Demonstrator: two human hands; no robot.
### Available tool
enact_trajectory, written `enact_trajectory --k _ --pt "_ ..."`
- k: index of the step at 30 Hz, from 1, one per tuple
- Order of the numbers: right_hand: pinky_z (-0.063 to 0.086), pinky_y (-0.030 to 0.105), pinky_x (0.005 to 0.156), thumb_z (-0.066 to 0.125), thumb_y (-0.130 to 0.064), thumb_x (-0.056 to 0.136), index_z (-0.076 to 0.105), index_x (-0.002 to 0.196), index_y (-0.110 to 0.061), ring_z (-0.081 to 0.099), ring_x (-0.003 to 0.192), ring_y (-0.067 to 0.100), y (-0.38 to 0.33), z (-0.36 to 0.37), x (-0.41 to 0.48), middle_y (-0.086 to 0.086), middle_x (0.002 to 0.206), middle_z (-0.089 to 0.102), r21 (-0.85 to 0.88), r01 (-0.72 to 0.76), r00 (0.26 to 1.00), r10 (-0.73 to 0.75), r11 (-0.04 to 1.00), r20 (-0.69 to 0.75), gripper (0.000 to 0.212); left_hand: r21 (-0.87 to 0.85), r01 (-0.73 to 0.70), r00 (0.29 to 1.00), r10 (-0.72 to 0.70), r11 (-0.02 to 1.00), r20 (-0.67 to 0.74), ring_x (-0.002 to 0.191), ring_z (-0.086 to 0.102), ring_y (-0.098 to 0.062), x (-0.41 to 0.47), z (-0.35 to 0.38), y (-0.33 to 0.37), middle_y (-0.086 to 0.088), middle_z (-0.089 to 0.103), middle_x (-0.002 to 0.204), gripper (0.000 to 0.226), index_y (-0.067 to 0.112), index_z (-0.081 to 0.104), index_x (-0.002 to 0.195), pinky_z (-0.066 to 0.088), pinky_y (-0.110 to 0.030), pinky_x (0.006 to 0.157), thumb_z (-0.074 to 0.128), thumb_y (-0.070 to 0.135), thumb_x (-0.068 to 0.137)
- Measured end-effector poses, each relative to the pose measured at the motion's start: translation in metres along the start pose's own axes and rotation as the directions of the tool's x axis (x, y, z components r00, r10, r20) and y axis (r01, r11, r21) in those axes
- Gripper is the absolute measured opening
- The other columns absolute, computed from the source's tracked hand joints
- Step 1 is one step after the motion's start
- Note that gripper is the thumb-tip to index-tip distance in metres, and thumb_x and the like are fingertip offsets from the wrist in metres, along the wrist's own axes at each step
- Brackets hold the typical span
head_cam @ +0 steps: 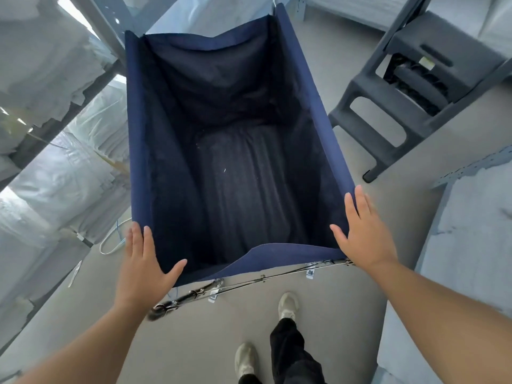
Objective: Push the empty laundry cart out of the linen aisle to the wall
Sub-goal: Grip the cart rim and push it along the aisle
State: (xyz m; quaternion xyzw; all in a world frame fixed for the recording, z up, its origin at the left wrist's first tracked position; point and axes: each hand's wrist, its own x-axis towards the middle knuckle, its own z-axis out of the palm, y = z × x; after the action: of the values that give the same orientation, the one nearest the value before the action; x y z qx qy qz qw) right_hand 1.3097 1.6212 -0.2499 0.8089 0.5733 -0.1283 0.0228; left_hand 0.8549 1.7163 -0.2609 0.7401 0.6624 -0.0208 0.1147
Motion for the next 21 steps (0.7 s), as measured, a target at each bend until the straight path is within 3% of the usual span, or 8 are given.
enact_trajectory --k 7,13,17,21 --pt "0.05 0.038 0.099 0.051 -0.028 0.101 0.016 0.158 -0.009 0.031 0.148 0.03 -0.006 -0.001 -0.005 0.01 0.169 0.003 -0.014 -0.031 0.999 0.032 0.999 0.027 0.07 0.014 -0.039 0.999 0.039 0.999 -0.014 0.15 -0.022 -0.015 0.001 0.002 -0.008 -0.014 0.001 0.165 0.112 0.008 0.009 0.154 0.016 -0.046 0.118 0.05 0.075 0.075" --pt "0.057 0.033 0.084 0.055 -0.021 0.1 0.018 0.157 -0.008 0.04 0.143 0.029 -0.011 0.004 -0.015 0.011 0.169 0.006 -0.061 -0.054 0.998 0.055 0.997 0.014 0.07 0.038 -0.065 0.997 0.067 0.997 -0.045 0.153 -0.005 -0.03 -0.007 0.004 -0.012 -0.019 0.006 0.164 0.109 0.005 0.016 0.153 0.015 -0.047 0.118 0.05 0.076 0.077" --pt "0.057 0.035 0.085 0.056 -0.021 0.1 0.018 0.157 -0.009 0.042 0.142 0.031 -0.013 0.009 -0.027 0.01 0.169 0.005 -0.047 -0.059 0.998 0.059 0.997 0.01 0.07 0.048 -0.069 0.996 0.072 0.996 -0.054 0.151 -0.019 -0.02 -0.017 0.005 -0.019 -0.019 0.006 0.164 0.111 0.006 0.014 0.153 0.016 -0.047 0.117 0.055 0.073 0.075" --pt "0.057 0.034 0.087 0.055 -0.024 0.1 0.018 0.157 -0.01 0.042 0.142 0.031 -0.015 0.015 -0.043 0.01 0.169 0.005 -0.05 -0.047 0.999 0.047 0.998 0.004 0.07 0.054 -0.07 0.997 0.072 0.996 -0.042 0.151 -0.02 -0.019 -0.032 0.007 -0.025 -0.018 0.006 0.164 0.108 0.007 0.015 0.153 0.015 -0.047 0.117 0.05 0.076 0.079"
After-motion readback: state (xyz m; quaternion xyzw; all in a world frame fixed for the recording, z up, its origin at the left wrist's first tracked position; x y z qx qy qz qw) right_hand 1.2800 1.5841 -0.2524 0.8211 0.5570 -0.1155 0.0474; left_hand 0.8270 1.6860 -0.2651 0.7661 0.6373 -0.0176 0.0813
